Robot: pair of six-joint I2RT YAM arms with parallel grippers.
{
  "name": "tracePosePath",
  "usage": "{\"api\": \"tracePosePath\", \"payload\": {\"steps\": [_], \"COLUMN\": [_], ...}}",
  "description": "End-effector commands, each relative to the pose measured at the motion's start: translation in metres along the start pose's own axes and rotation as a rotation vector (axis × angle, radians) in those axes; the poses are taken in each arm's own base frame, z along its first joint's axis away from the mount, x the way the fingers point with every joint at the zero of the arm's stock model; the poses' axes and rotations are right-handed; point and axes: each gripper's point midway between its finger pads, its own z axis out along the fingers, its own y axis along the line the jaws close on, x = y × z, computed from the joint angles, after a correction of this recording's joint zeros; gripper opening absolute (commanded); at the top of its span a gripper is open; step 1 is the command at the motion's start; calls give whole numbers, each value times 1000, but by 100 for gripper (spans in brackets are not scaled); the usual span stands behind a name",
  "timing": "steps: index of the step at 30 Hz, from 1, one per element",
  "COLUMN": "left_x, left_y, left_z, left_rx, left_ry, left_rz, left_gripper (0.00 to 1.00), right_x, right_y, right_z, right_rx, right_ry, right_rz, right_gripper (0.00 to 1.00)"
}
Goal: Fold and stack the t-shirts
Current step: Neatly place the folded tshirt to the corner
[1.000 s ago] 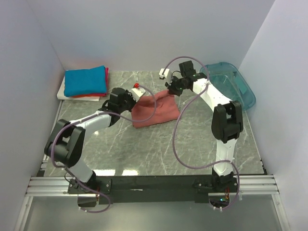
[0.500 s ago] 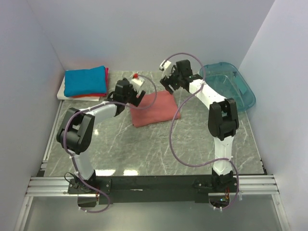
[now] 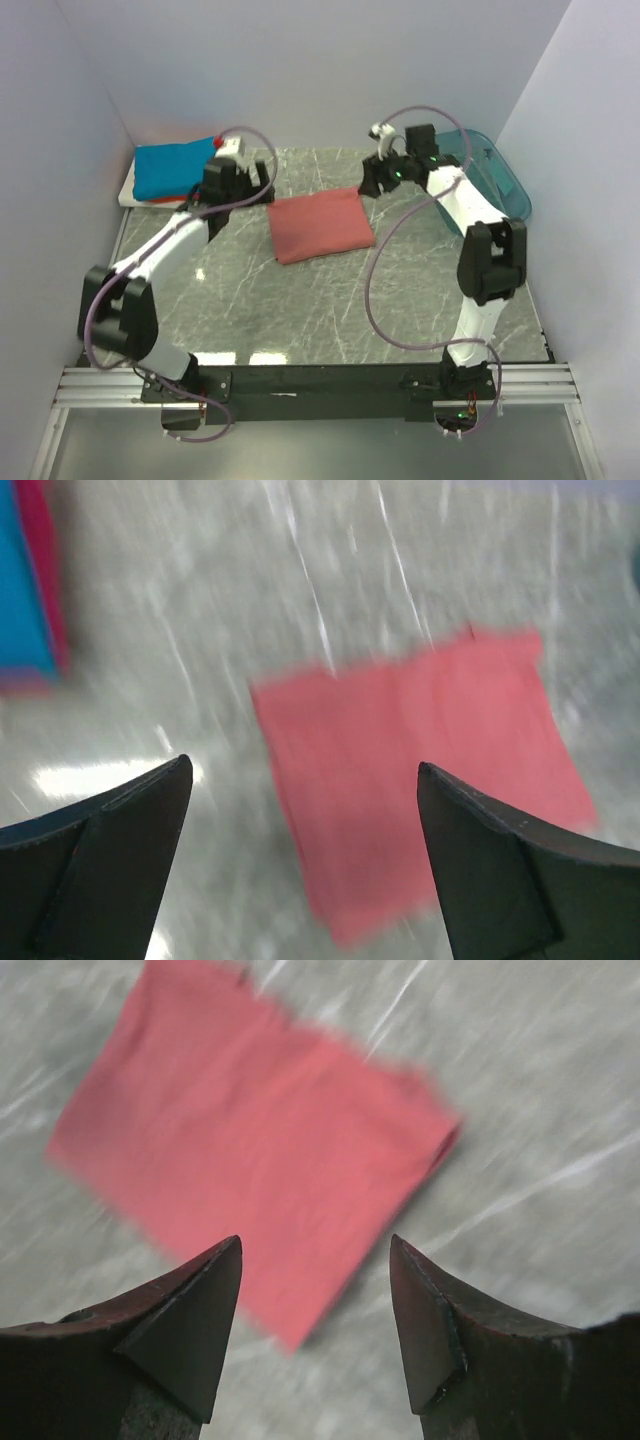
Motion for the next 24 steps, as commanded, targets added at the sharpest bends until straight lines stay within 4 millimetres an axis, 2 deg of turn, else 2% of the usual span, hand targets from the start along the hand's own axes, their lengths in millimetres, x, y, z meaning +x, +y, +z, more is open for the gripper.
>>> {"api": "tracePosePath", "payload": {"steps": [1,5,6,8,9,10,14,15,17,18,19,22,23,24], "left_x": [92,124,134,136,148,141,162,158,165,157,158,167,178,175], "left_y": [-14,-9,-6,-8,-3,-6,0,2,8,9,10,8,9,6], "left_z": [-25,-21,-14,-4,5,13,33,38,47,53,57,73,78,82], "left_rx": [94,100,92,99,74,77,28,28,13,27,25,52,53,70], "left_ry": [247,293,321,338,373,371,451,444,462,460,476,554,587,593], "left_rz": [-289,-376,-397,-419,-435,-439,-485,-493,-512,-524,-528,-533,-528,-527], "left_gripper": [99,99,98,98,98,98,97,97,96,95,94,90,88,86], "right_x": [30,47,53,60,67,71,79,78,76,76,77,75,75,76], "right_y": [65,84,90,97,100,100,99,97,97,97,96,98,98,98], "right_z": [-40,-64,-70,-74,-76,-76,-80,-81,-82,-81,-81,-82,-83,-83], "right_rx": [-238,-254,-258,-271,-271,-263,-259,-259,-266,-269,-270,-276,-277,-281], "right_ry": [41,27,30,40,46,51,45,38,27,27,28,21,17,19], "right_rz": [114,114,118,126,131,133,148,150,159,160,165,161,158,161], "right_gripper": [68,68,68,68,68,68,68,68,68,68,68,68,68,68]}}
